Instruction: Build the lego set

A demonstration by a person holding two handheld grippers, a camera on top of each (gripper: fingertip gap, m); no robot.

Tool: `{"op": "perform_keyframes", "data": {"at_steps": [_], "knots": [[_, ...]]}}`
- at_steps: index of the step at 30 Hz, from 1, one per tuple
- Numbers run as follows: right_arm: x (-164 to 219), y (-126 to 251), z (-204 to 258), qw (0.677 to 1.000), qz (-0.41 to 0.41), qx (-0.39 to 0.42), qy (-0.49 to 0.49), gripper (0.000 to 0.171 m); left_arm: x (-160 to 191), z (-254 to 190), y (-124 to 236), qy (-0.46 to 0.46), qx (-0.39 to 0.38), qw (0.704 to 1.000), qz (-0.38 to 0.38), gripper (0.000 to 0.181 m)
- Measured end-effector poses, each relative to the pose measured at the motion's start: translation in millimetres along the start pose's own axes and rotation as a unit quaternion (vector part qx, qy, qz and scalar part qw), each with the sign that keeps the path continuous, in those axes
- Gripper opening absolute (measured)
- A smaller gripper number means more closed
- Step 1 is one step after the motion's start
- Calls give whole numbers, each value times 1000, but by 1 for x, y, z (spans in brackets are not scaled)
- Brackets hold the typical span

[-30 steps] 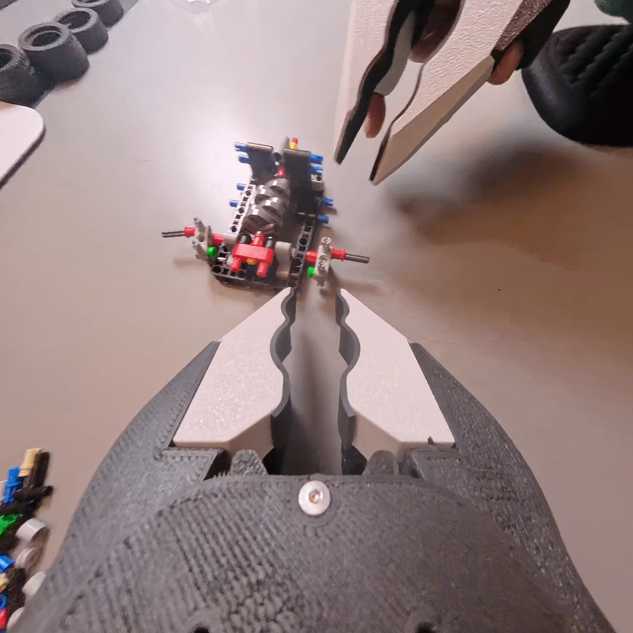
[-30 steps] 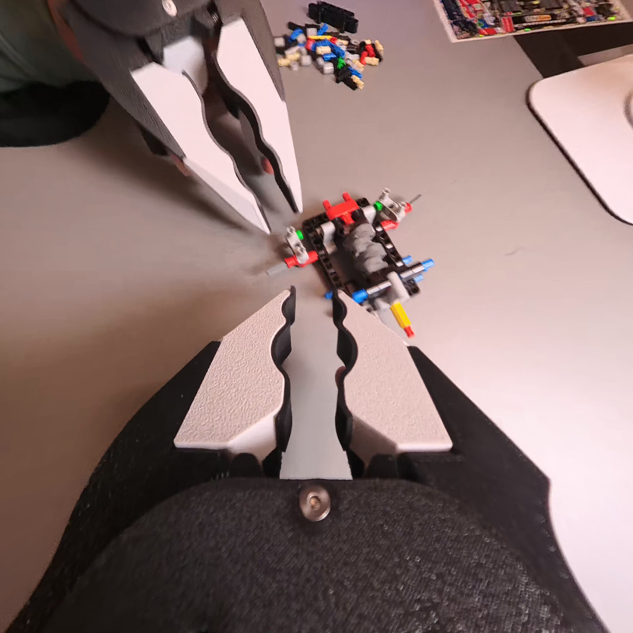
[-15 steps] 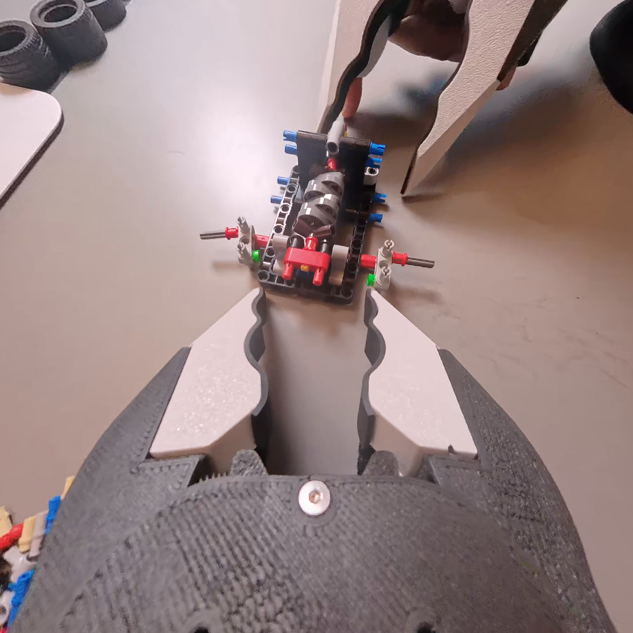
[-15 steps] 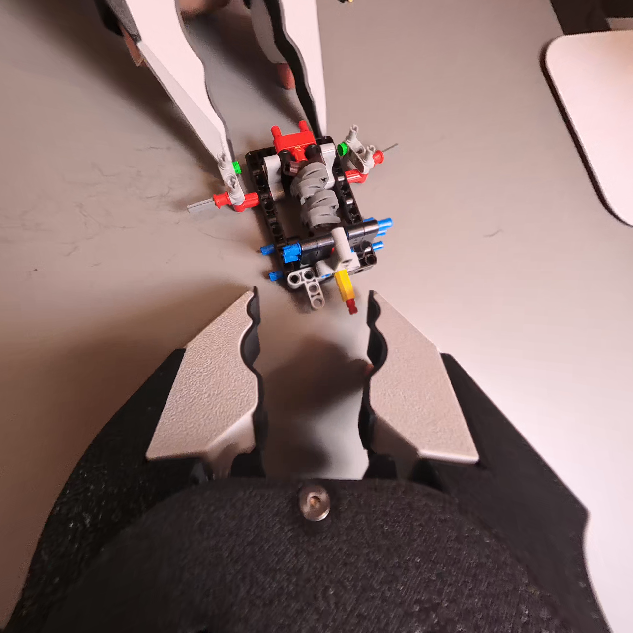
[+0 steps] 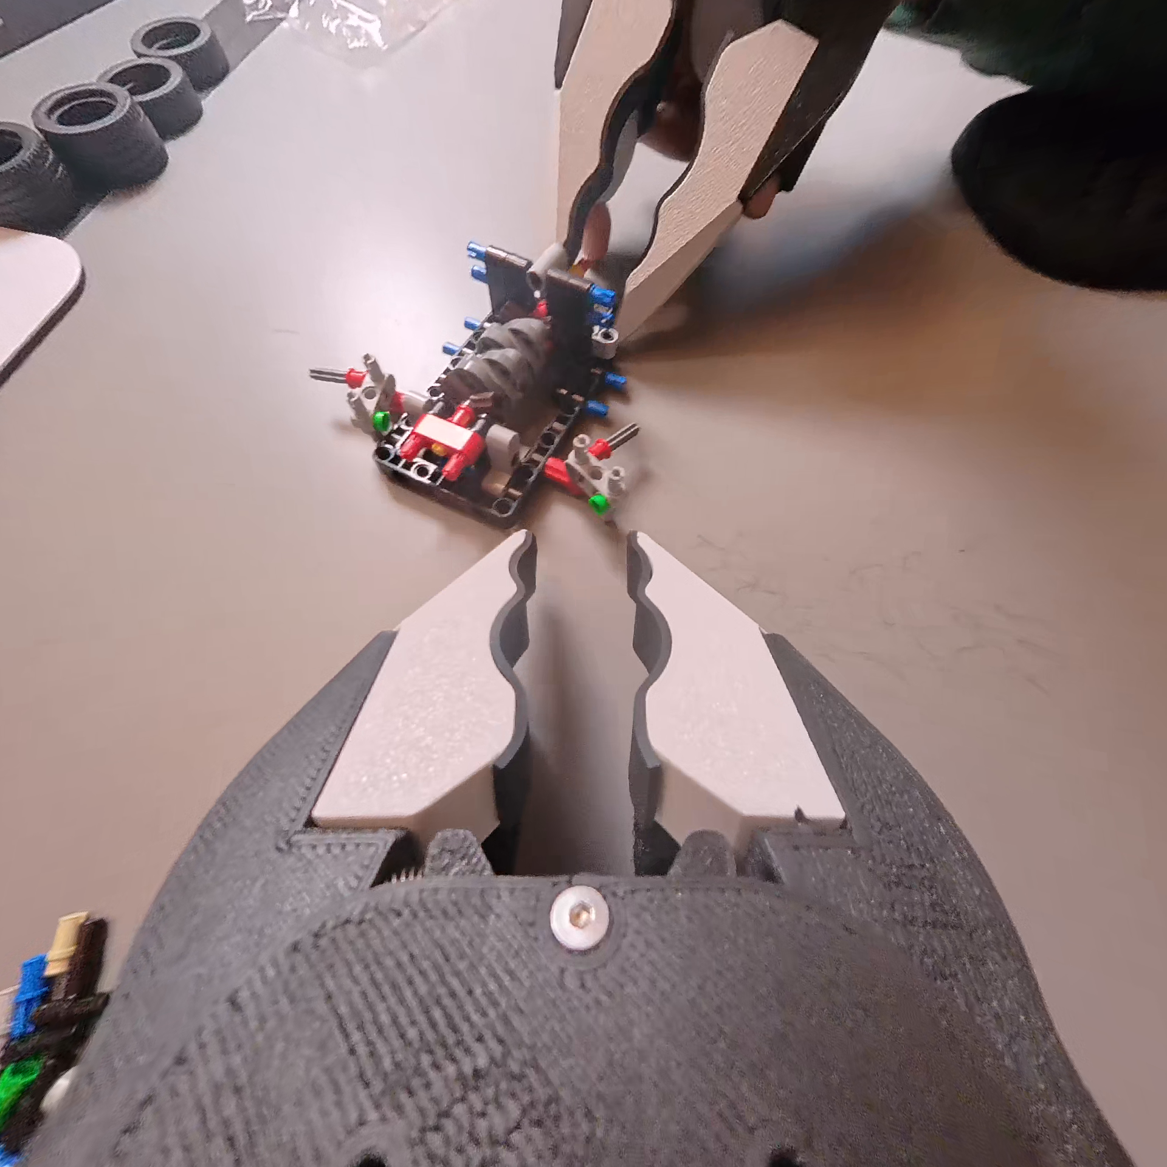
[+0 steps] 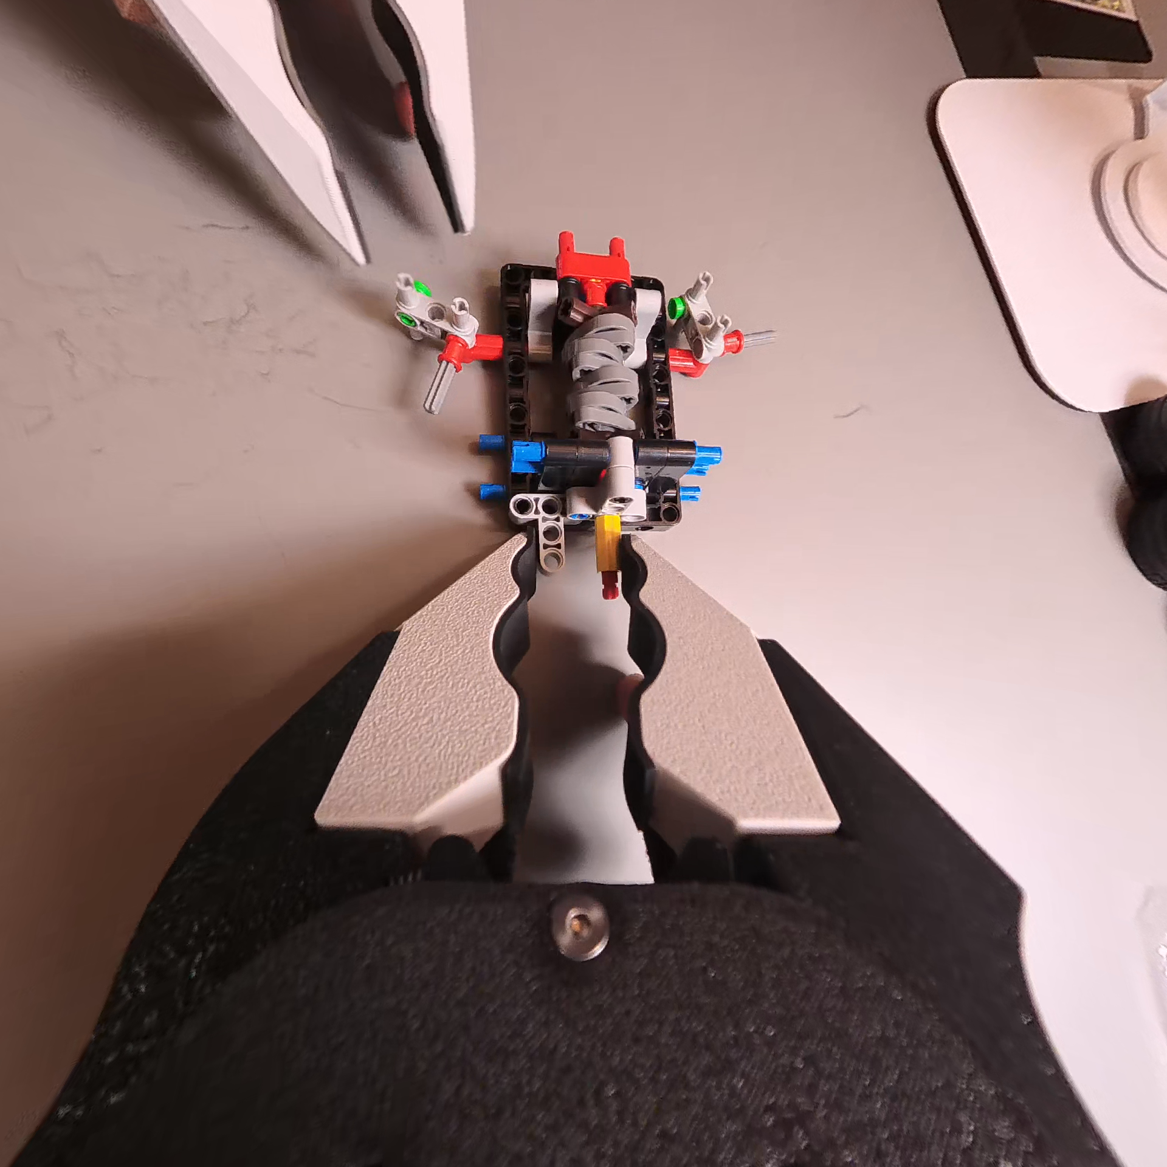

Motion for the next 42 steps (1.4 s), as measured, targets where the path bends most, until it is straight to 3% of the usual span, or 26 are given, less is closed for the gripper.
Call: {"op": "perform_keyframes", "data": {"at_steps": [7,15,20,24,30,37,42], "knots": [[-1,-1,-1,1000,-10,9,25,23,-9,6,-13,-1,-43,999,14,23],[3,3,-1,999,-24,-14,38,23,-4,30,12,62,-95,993,-20,19],[2,3,4,998,-29,-29,51,23,-7,41,7,18,-112,993,-13,26],[1,3,5,998,-30,-30,55,23,-5,35,-3,25,-40,999,6,43],[3,4,5,997,-35,-33,58,23,-9,5,-11,-16,-7,1000,8,55],[7,6,0,998,-35,-21,56,23,-4,-13,-3,-32,2,999,14,33],[6,5,0,997,-40,-30,59,23,-10,-10,-9,-50,-22,998,8,28]]}}
Point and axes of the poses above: each gripper's, where its closed fingertips meet, y back along the fingers, x out of its underside, z = x × y across the jaws, the point moved 4 cm from there along y, back along the fingers, and after that the axes turned 5 degrees about x, right-handed, at the moved point
